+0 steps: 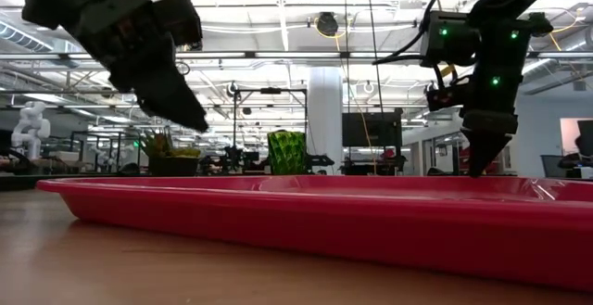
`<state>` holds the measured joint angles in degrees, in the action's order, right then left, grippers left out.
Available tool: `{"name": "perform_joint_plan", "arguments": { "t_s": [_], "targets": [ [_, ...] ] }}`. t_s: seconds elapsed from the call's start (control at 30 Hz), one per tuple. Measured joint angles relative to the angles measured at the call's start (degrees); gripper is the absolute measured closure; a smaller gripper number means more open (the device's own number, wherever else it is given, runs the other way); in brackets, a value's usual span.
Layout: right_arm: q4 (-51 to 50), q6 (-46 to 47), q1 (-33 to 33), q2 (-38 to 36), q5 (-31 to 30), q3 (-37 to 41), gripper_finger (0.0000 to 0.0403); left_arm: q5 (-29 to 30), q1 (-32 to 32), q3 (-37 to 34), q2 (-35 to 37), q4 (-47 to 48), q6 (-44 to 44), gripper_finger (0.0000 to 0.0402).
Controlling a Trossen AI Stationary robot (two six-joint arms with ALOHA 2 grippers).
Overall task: Pick and place plate/cup/fork/spoon on tray
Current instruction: Adjust the red serving tray
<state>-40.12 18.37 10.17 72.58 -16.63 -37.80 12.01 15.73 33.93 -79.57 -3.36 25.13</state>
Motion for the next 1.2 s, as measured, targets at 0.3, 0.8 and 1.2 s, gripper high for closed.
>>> {"name": "perform_joint_plan", "arguments": {
  "t_s": [0.3, 0.8, 1.2],
  "targets": [
    [1.2, -1.3, 1.1, 0.0, -0.1, 0.0, 0.0179, -1.6, 0.0, 0.0, -4.6, -2.0, 0.5, 0.0206],
    [3.8, -1.8, 3.6, 0.0, 1.6, 3.6, 0.0179, -1.1, 0.1, 0.0, -4.6, 6.1, 1.4, 0.0206],
    [6.0, 2.2, 3.6, -0.2, 4.7, 6.8, 0.0179, 2.8, -3.3, 0.2, -4.4, 14.9, -1.1, 0.0206]
  ]
}}
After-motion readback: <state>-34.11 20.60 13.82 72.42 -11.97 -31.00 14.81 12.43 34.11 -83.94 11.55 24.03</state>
